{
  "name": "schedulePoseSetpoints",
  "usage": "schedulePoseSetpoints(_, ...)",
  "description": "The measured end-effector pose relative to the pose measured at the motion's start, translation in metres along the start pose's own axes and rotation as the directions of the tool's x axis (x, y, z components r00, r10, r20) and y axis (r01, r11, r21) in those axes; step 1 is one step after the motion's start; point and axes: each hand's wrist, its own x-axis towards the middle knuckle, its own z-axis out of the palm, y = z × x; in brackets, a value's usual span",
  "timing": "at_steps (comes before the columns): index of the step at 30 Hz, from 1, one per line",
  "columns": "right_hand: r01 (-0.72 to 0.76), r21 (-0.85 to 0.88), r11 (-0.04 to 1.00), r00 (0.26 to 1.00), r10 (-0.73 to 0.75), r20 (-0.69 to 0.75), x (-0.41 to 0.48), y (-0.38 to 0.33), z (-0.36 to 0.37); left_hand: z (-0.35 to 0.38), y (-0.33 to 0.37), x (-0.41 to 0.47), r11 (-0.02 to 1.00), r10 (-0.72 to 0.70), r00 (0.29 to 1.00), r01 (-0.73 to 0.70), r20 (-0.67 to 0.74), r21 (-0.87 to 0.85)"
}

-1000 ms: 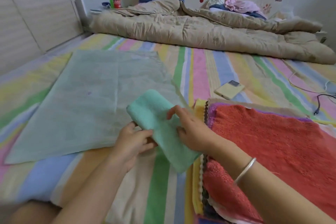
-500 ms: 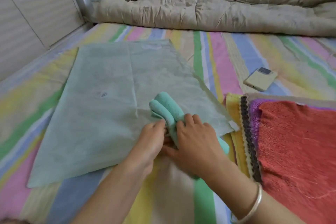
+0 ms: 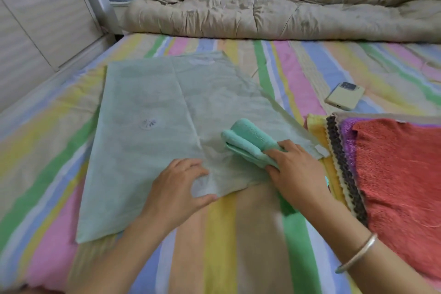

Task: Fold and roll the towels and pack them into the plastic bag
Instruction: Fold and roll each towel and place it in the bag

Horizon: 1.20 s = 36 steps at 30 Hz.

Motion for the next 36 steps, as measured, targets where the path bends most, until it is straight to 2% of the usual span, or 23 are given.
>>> schedulePoseSetpoints(4,0.012,0.228,0.974,0.999,-0.003,-0.037,-0.005,0.001,-0.014,-0.003,-0.012,-0.005,0.996,0.090,0.996,-0.090,-0.011,-0.003)
schedulePoseSetpoints(8,0.036,0.258,0.966,0.999,-0.028,-0.034,-0.016,0.010,-0.020,0.001,-0.018,-0.006,0.973,0.223,0.974,-0.224,0.028,0.060)
schedulePoseSetpoints(11,0.040,0.309,0.950,0.999,-0.028,-0.043,-0.020,0.021,-0.023,0.001,-0.017,-0.010,0.966,0.253,0.967,-0.251,-0.035,0.063)
schedulePoseSetpoints(12,0.041,0.337,0.940,0.998,-0.023,-0.059,-0.021,0.023,-0.025,-0.002,-0.012,-0.010,0.977,0.212,0.976,-0.211,-0.050,0.020)
schedulePoseSetpoints(14,0.065,0.374,0.925,0.993,-0.022,-0.117,-0.022,0.025,-0.031,-0.010,-0.007,-0.006,0.984,0.014,1.000,-0.011,0.016,-0.179)
schedulePoseSetpoints(16,0.096,0.403,0.910,0.986,-0.032,-0.163,-0.025,0.023,-0.035,-0.015,-0.010,0.000,0.906,-0.124,0.982,0.170,0.142,-0.387)
schedulePoseSetpoints(18,0.127,0.403,0.906,0.981,-0.054,-0.186,-0.031,0.023,-0.035,-0.015,-0.016,0.003,0.827,-0.156,0.953,0.271,0.261,-0.493)
schedulePoseSetpoints(21,0.146,0.358,0.922,0.981,-0.088,-0.172,-0.041,0.027,-0.029,-0.010,-0.026,0.005,0.822,-0.171,0.936,0.307,0.307,-0.479)
schedulePoseSetpoints(24,0.203,0.341,0.918,0.967,-0.133,-0.217,-0.049,0.029,-0.029,-0.004,-0.028,0.006,0.814,-0.196,0.947,0.302,0.255,-0.495)
schedulePoseSetpoints(26,0.337,0.282,0.898,0.933,-0.278,-0.231,-0.052,0.026,-0.032,-0.003,-0.024,0.004,0.752,-0.216,0.950,0.310,0.227,-0.581)
schedulePoseSetpoints(27,0.401,0.221,0.889,0.911,-0.360,-0.202,-0.054,0.024,-0.033,-0.003,-0.022,0.003,0.731,-0.218,0.954,0.298,0.204,-0.614)
schedulePoseSetpoints(29,0.457,0.090,0.885,0.888,-0.450,-0.092,-0.056,0.024,-0.030,-0.006,-0.017,0.001,0.751,-0.225,0.970,0.231,0.090,-0.618)
schedulePoseSetpoints(32,0.383,0.030,0.923,0.921,-0.384,0.067,-0.056,0.024,-0.027,-0.021,-0.006,0.000,0.828,-0.206,0.962,0.075,-0.178,-0.556)
schedulePoseSetpoints(34,0.291,0.038,0.956,0.936,-0.293,0.195,-0.054,0.022,-0.030,-0.034,0.003,-0.001,0.862,-0.097,0.936,-0.091,-0.337,-0.499)
schedulePoseSetpoints(36,0.243,0.054,0.969,0.930,-0.248,0.270,-0.051,0.014,-0.039,-0.045,0.013,-0.002,0.876,0.024,0.903,-0.226,-0.428,-0.427)
